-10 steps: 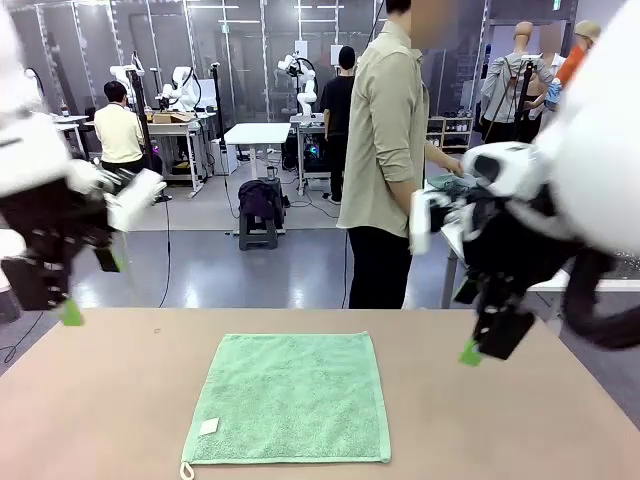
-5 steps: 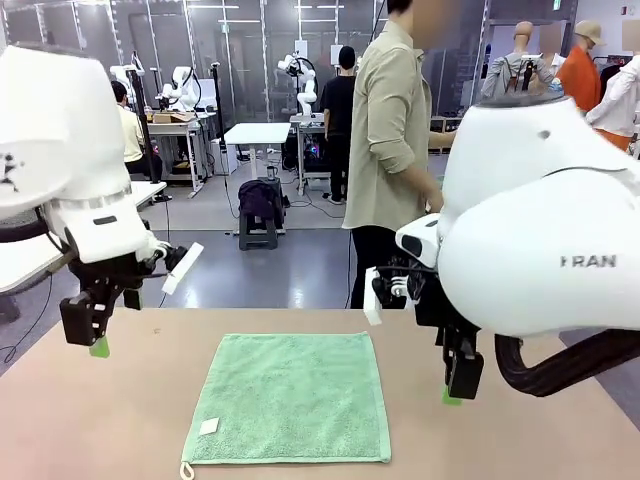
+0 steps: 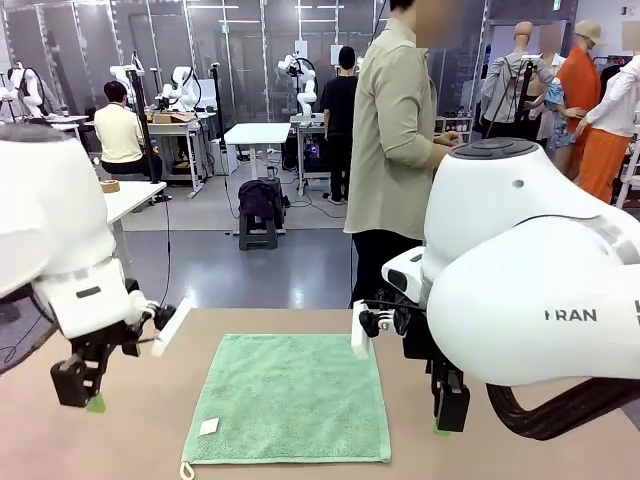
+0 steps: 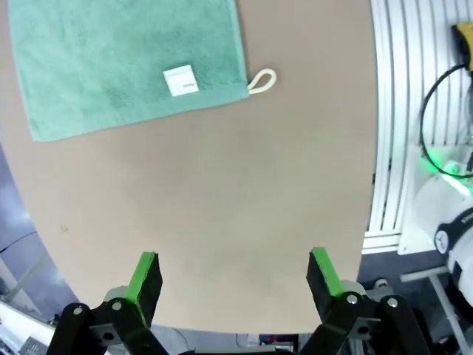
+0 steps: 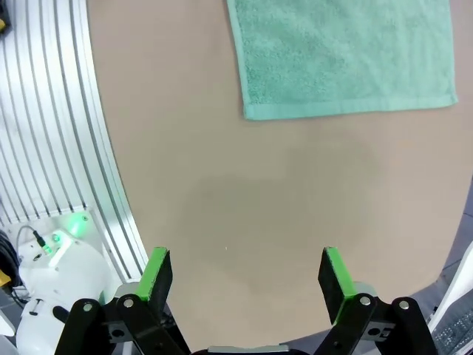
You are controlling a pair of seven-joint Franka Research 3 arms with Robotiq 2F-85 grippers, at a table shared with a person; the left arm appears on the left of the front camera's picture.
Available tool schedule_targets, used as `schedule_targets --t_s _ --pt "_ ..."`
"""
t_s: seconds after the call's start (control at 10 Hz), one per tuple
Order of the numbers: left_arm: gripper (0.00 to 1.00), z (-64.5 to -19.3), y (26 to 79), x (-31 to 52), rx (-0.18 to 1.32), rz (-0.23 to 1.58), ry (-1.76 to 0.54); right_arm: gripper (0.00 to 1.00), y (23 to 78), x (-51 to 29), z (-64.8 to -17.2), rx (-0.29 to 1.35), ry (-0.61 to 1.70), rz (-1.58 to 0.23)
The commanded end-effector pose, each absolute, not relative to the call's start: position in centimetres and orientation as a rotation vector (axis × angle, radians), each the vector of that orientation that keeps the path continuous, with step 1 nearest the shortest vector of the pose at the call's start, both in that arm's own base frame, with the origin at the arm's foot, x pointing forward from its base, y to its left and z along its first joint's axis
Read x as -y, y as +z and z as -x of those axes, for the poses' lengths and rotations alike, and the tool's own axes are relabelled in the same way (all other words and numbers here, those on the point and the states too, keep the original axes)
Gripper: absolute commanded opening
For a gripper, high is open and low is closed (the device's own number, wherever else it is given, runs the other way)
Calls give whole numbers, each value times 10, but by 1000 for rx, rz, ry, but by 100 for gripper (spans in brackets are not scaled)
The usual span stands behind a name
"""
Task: Fold the towels and place them in the basket.
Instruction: When a person lays out a Towel with hook on the table, fold it in half twice.
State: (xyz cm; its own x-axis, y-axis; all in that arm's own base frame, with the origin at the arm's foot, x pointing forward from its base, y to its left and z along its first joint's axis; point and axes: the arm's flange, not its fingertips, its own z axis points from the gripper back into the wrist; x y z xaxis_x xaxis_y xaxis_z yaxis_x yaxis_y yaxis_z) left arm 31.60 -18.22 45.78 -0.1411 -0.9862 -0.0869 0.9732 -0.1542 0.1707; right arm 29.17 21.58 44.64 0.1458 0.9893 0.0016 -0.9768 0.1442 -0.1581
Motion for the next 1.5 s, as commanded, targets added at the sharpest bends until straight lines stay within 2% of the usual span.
schedule_targets --t_s 0.0,1.0,1.1,1.4 --pt "100 -311 444 182 155 -222 -1679 100 434 -210 -291 142 1394 118" --pt "100 -315 448 184 117 -201 -1709 100 447 -217 -294 123 1425 115" --pt "100 -311 435 196 143 -160 -1710 100 440 -227 -295 132 1437 93" --pt "100 -295 391 220 68 -99 -1696 100 410 -246 -288 106 1470 79"
